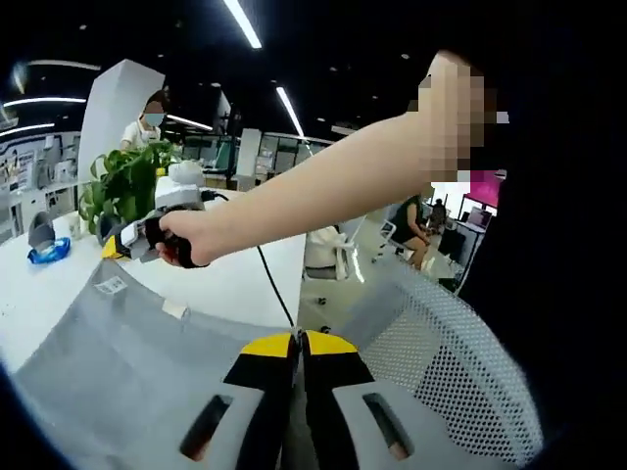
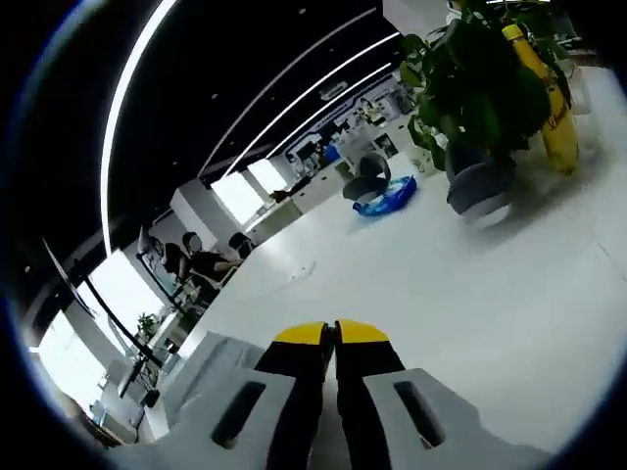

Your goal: Fold the towel on the table until its edges align and the towel forms a compact rectangular stack.

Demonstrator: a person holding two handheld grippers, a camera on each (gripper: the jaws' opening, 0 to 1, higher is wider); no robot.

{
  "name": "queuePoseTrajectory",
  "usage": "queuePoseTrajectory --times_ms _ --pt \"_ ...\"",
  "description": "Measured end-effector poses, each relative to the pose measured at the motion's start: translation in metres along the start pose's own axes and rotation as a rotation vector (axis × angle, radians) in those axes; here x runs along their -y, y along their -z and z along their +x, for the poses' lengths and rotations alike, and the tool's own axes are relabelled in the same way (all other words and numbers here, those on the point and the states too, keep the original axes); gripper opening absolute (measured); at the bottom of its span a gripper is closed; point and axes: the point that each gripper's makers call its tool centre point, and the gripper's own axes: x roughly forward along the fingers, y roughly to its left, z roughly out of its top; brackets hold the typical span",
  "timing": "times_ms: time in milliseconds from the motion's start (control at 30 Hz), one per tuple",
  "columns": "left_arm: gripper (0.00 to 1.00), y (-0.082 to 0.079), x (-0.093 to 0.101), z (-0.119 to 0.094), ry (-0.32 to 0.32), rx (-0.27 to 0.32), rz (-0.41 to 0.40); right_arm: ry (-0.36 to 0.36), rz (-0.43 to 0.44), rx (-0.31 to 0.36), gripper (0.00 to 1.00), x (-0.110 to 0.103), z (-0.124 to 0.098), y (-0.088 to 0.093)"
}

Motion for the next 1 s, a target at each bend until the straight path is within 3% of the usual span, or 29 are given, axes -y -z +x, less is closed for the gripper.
queuePoseTrajectory --times_ms 333,533,567,633,700,800,900,1000 --pt "0.03 -0.016 0.017 0.005 0.026 0.025 0.063 0.008 0.011 -0.006 0.0 0.012 -0.022 -0.023" --pt "0.03 -0.038 0.018 0.004 0.015 0.061 0.1 0.002 -0.034 -0.01 0.0 0.01 -0.027 -0.04" --pt "0.03 -0.042 0.018 0.004 0.015 0.069 0.102 0.005 -0.043 0.007 0.0 0.009 -0.031 -0.047" --pt "0.03 -0.052 0.023 0.003 0.035 0.089 0.098 -0.01 0.023 0.118 0.0 0.007 -0.034 -0.076" --pt "0.03 -0.061 0.021 0.003 0.001 0.113 0.181 -0.023 0.024 0.131 0.0 0.004 -0.039 -0.086" --pt "0.03 -0.052 0.011 0.008 -0.033 0.084 0.146 0.004 -0.017 0.034 0.0 0.006 -0.039 -0.065" --pt "0.03 -0.04 0.008 0.007 -0.039 0.055 0.134 0.059 -0.039 -0.087 0.0 0.022 -0.045 -0.027" --pt "0.03 -0.042 0.013 0.006 -0.032 0.067 0.122 0.122 -0.119 -0.21 0.0 0.044 -0.054 0.013"
